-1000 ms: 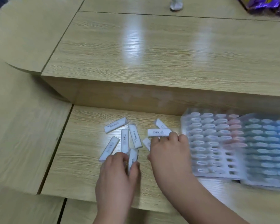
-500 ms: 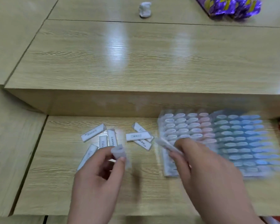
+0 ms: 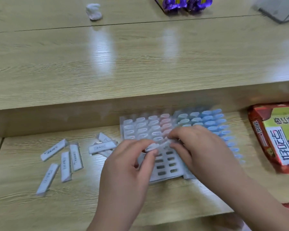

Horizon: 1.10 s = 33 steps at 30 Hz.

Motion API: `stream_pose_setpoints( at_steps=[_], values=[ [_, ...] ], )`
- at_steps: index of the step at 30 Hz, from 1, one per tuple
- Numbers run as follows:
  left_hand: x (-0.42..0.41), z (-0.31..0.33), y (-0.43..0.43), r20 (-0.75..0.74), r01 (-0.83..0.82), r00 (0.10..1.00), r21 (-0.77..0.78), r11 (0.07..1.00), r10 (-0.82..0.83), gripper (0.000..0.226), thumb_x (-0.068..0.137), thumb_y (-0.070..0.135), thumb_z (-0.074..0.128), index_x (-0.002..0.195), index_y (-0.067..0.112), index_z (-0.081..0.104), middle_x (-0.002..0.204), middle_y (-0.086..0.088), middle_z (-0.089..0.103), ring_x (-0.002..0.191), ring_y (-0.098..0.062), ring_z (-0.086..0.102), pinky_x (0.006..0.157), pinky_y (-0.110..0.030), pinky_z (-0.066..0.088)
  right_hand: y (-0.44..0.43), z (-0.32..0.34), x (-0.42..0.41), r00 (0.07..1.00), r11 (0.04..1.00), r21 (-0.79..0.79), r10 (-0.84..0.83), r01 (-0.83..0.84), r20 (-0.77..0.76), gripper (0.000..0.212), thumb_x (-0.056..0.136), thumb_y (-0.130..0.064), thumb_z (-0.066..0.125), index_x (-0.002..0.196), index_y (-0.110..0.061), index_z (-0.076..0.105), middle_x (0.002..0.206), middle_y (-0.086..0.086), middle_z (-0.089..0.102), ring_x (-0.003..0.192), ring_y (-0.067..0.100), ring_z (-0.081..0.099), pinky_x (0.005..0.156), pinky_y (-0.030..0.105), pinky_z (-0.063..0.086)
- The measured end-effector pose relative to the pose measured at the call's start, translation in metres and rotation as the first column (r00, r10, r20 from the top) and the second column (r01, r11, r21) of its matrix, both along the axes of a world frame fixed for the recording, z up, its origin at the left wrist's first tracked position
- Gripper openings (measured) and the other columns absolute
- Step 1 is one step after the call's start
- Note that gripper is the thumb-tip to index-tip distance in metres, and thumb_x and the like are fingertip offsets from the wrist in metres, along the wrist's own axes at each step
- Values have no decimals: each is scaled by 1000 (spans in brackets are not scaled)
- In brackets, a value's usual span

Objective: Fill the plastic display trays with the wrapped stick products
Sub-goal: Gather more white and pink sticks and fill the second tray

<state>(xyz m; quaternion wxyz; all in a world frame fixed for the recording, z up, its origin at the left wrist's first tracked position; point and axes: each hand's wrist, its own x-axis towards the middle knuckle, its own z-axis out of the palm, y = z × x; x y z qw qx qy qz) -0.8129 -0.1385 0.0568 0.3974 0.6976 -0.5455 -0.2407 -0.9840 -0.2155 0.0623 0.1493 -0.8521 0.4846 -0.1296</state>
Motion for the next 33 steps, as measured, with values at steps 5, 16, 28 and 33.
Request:
stream_pose_setpoints(
  at_steps=[5, 16, 28, 33],
  values=[
    [-9, -17, -4, 87, 4, 996, 55, 998, -8, 13, 89, 35, 70, 101, 39, 72, 96, 25, 63, 73, 0, 52, 65, -20, 44, -4, -15, -3, 984, 989, -42, 143, -140, 105, 14, 87, -16, 75, 101, -16, 73, 95, -3, 70, 85, 24, 62, 68, 38, 53],
    [-21, -15, -12, 380, 10, 923, 133, 991, -60, 14, 84, 37, 65, 93, 31, 73, 87, 14, 59, 84, -18, 58, 50, -33, 49, -11, -30, -3, 963, 976, -104, 208, -192, 171, 33, 79, -6, 81, 109, -16, 74, 94, 3, 63, 81, 25, 61, 55, 40, 52],
    [-27, -15, -14, 467, 20, 875, 226, 974, -126, 12, 72, 33, 79, 81, 26, 75, 82, 8, 50, 76, -20, 52, 36, -29, 35, -18, -33, -8, 933, 978, -82, 210, -194, 294, 6, 89, -14, 70, 95, -14, 72, 97, -6, 70, 91, 16, 66, 74, 36, 54],
    [-29, -19, -15, 468, -42, 882, 214, 976, -65, 18, 69, 33, 85, 80, 25, 73, 84, 7, 46, 78, -20, 51, 40, -29, 40, -23, -33, -7, 913, 969, -63, 245, -238, 326, 19, 92, -18, 59, 101, -19, 76, 102, -10, 70, 95, 14, 65, 79, 30, 52]
  ],
)
